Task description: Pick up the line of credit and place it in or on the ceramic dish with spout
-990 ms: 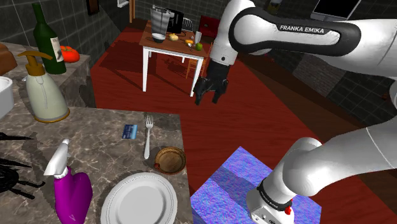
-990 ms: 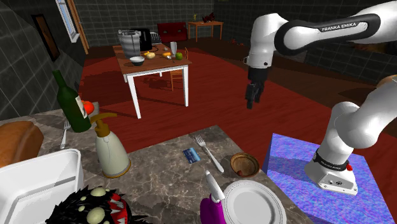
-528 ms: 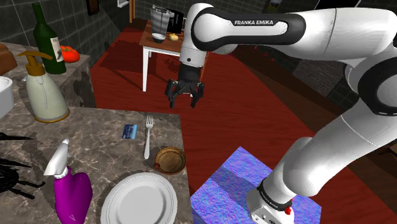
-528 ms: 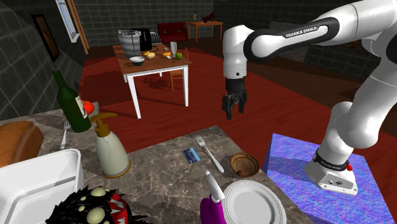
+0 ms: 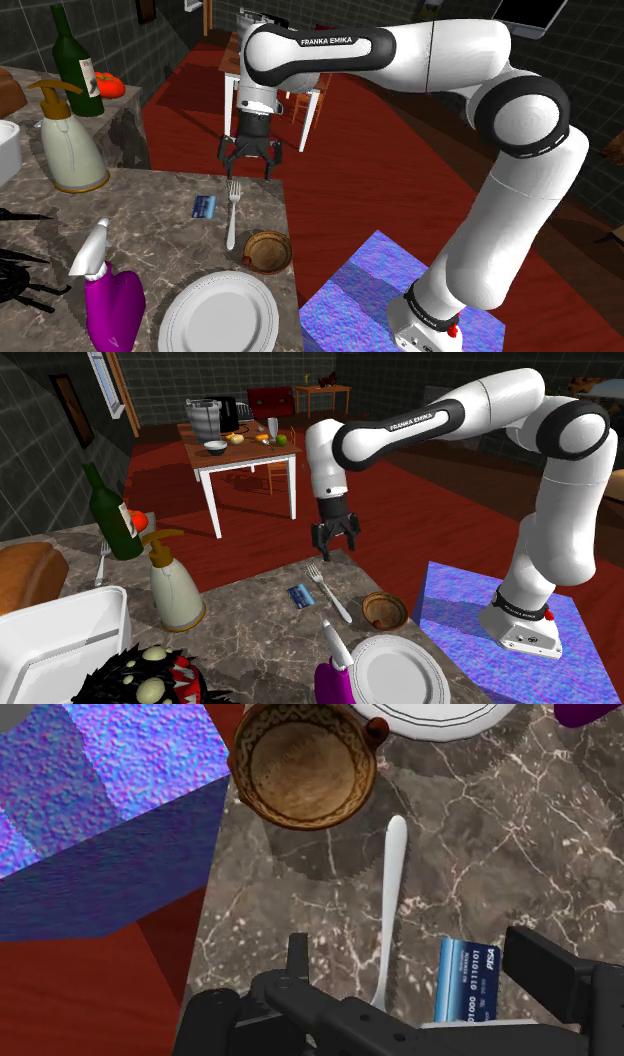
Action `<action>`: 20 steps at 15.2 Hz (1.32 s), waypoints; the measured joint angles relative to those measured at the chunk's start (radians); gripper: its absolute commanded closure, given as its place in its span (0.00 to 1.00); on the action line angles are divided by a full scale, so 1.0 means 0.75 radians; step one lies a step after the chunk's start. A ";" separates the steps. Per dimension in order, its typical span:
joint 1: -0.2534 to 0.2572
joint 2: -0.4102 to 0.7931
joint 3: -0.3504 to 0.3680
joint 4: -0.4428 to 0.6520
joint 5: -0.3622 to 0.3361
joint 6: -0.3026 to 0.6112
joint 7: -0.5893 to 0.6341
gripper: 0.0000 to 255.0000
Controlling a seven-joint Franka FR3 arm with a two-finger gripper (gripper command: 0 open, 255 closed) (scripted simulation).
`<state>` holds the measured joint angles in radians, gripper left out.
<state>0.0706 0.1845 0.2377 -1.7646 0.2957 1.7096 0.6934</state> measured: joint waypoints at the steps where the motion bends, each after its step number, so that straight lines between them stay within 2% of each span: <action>1: 0.007 0.074 0.001 0.069 0.001 -0.010 0.033 0.00; 5: 0.040 0.328 0.003 0.301 0.020 -0.050 0.157 0.00; 9: 0.087 0.625 0.003 0.634 0.040 -0.136 0.296 0.00; 12: 0.102 0.674 0.005 0.654 0.051 -0.116 0.321 0.00; 17: 0.113 0.663 0.009 0.555 0.061 -0.028 0.309 0.00; 20: 0.116 0.662 0.010 0.544 0.062 -0.017 0.309 0.00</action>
<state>0.1576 0.6810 0.2452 -1.3564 0.3423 1.6971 0.9250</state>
